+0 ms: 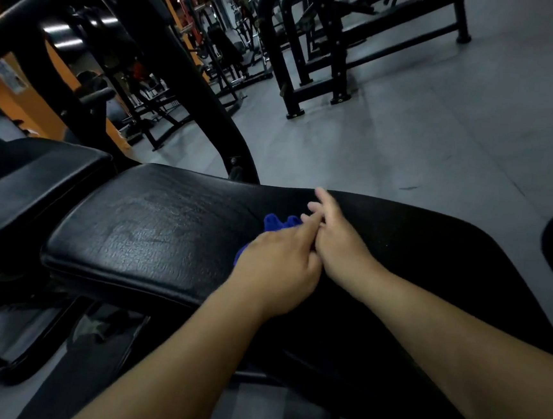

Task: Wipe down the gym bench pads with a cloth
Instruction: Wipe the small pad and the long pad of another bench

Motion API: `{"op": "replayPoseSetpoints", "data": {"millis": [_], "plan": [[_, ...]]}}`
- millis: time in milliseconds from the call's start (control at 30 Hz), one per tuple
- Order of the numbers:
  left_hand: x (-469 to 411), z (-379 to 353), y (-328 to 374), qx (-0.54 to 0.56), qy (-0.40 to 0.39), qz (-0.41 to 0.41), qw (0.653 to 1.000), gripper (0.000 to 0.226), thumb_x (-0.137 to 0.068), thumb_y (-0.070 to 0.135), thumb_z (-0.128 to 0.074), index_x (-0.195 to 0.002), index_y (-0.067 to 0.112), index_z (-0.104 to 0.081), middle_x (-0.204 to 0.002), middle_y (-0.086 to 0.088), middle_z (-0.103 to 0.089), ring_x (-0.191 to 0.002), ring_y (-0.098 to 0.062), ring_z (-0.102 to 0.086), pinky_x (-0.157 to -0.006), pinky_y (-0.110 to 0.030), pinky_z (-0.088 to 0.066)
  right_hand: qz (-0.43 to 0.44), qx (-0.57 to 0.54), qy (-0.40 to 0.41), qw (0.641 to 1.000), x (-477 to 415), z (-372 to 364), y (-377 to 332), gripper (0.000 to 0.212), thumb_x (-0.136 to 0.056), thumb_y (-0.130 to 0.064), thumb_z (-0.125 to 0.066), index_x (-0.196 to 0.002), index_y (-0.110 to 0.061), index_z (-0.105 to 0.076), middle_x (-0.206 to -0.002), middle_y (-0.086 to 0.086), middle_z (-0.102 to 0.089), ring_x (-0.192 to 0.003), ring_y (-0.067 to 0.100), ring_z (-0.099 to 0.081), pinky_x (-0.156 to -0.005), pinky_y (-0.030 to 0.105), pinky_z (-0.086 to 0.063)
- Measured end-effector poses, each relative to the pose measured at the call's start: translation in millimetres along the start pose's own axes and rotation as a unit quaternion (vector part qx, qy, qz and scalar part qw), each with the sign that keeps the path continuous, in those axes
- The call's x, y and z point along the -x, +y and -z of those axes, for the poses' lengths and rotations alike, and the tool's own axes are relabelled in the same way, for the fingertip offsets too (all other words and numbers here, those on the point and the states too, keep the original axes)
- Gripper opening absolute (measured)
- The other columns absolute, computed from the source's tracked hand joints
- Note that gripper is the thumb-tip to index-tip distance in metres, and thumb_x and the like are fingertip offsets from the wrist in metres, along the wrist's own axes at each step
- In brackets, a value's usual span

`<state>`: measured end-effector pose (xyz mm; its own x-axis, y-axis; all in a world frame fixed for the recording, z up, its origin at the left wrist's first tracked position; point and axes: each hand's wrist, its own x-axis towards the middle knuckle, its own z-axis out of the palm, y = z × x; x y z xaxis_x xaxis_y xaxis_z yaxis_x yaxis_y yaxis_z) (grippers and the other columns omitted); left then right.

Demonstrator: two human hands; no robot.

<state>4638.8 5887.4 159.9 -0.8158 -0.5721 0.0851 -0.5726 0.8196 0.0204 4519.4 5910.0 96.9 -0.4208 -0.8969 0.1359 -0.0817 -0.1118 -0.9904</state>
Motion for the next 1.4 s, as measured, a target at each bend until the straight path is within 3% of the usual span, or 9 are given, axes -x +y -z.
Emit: {"op": "replayPoseSetpoints", "data": {"millis": [100,367,500,667,767,967,1100,1233,1400], "plan": [[10,-12,-1,-0.121,-0.013,-0.019,0.992,0.057,-0.09,0.039,-0.021,-0.139,0.023,-0.045,-0.129,0.006,-0.061,-0.12,-0.016,-0.055,-0.099,-0.035,-0.042,0.07,0.203,-0.032,0.976,21,3,7,0.056,-0.101,-0.008,-0.036,-0.155,-0.014,-0.027,-0.16,0.005,-0.029,-0.145,0.012,-0.028,-0.12,0.027,-0.022],[52,-14,19,-0.106,-0.047,-0.049,0.992,0.065,-0.09,0.041,-0.029,-0.149,0.018,-0.043,-0.15,-0.001,-0.049,-0.138,-0.022,-0.045,-0.113,-0.04,-0.036,0.067,0.299,-0.097,0.947,76,16,7,0.064,-0.103,-0.018,-0.034,-0.159,-0.021,-0.005,-0.164,-0.004,-0.019,-0.149,0.005,-0.015,-0.12,0.019,-0.009],[-1,-7,-2,-0.102,-0.096,-0.008,0.99,0.065,-0.099,0.043,-0.029,-0.16,0.027,-0.016,-0.166,0.005,-0.019,-0.152,-0.014,-0.016,-0.124,-0.036,-0.015,0.004,0.264,-0.066,0.962,24,13,-1,0.062,-0.102,-0.023,-0.032,-0.159,-0.024,-0.007,-0.163,-0.001,-0.025,-0.148,0.016,-0.024,-0.12,0.034,-0.023],[0,26,-36,-0.084,-0.099,0.028,0.991,0.071,-0.091,0.047,-0.028,-0.158,0.026,-0.024,-0.167,0.005,-0.013,-0.153,-0.012,-0.006,-0.122,-0.032,-0.003,-0.055,0.302,-0.011,0.952,21,20,12,0.039,-0.103,-0.028,-0.032,-0.135,-0.011,-0.046,-0.149,0.01,-0.04,-0.141,0.027,-0.034,-0.115,0.041,-0.029],[-10,30,-60,-0.127,-0.1,0.077,0.984,0.054,-0.104,0.034,-0.031,-0.157,0.023,-0.026,-0.167,0.001,-0.015,-0.153,-0.016,-0.009,-0.123,-0.035,-0.009,-0.111,0.315,-0.007,0.943,-6,-9,-10,0.048,-0.1,-0.039,-0.025,-0.144,-0.027,-0.042,-0.154,0.012,-0.033,-0.144,0.032,-0.026,-0.117,0.052,-0.019],[-41,21,-61,-0.061,-0.103,0.055,0.991,0.05,-0.106,0.025,-0.037,-0.156,0.02,-0.031,-0.165,0.0,-0.021,-0.153,-0.016,-0.014,-0.122,-0.029,-0.01,0.061,0.375,-0.049,0.924,54,1,3,0.052,-0.104,-0.047,-0.028,-0.155,-0.034,-0.027,-0.166,-0.004,-0.014,-0.152,0.016,-0.01,-0.123,0.037,-0.007],[-50,1,-56,-0.145,-0.085,0.028,0.985,0.055,-0.104,0.031,-0.032,-0.158,0.02,-0.023,-0.167,-0.001,-0.013,-0.154,-0.019,-0.009,-0.124,-0.037,-0.009,-0.009,0.425,0.008,0.905,-21,50,36,0.051,-0.103,-0.041,-0.032,-0.152,-0.028,-0.035,-0.163,0.001,-0.025,-0.149,0.02,-0.023,-0.12,0.037,-0.019],[-48,-6,-56,-0.166,-0.062,0.027,0.984,0.057,-0.104,0.031,-0.032,-0.158,0.02,-0.022,-0.167,-0.002,-0.014,-0.154,-0.018,-0.01,-0.124,-0.037,-0.009,-0.052,0.42,0.048,0.905,-92,25,22,0.06,-0.095,-0.063,-0.025,-0.141,-0.032,-0.047,-0.152,0.0,-0.043,-0.14,0.026,-0.035,-0.114,0.047,-0.024],[-51,-8,-56,-0.166,-0.052,0.025,0.984,0.057,-0.102,0.031,-0.033,-0.156,0.019,-0.028,-0.166,-0.003,-0.019,-0.153,-0.019,-0.015,-0.124,-0.038,-0.013,0.105,0.393,-0.086,0.909,-12,37,33,0.051,-0.104,-0.043,-0.036,-0.154,-0.034,-0.03,-0.164,-0.009,-0.017,-0.151,0.013,-0.013,-0.122,0.032,-0.009]]}}
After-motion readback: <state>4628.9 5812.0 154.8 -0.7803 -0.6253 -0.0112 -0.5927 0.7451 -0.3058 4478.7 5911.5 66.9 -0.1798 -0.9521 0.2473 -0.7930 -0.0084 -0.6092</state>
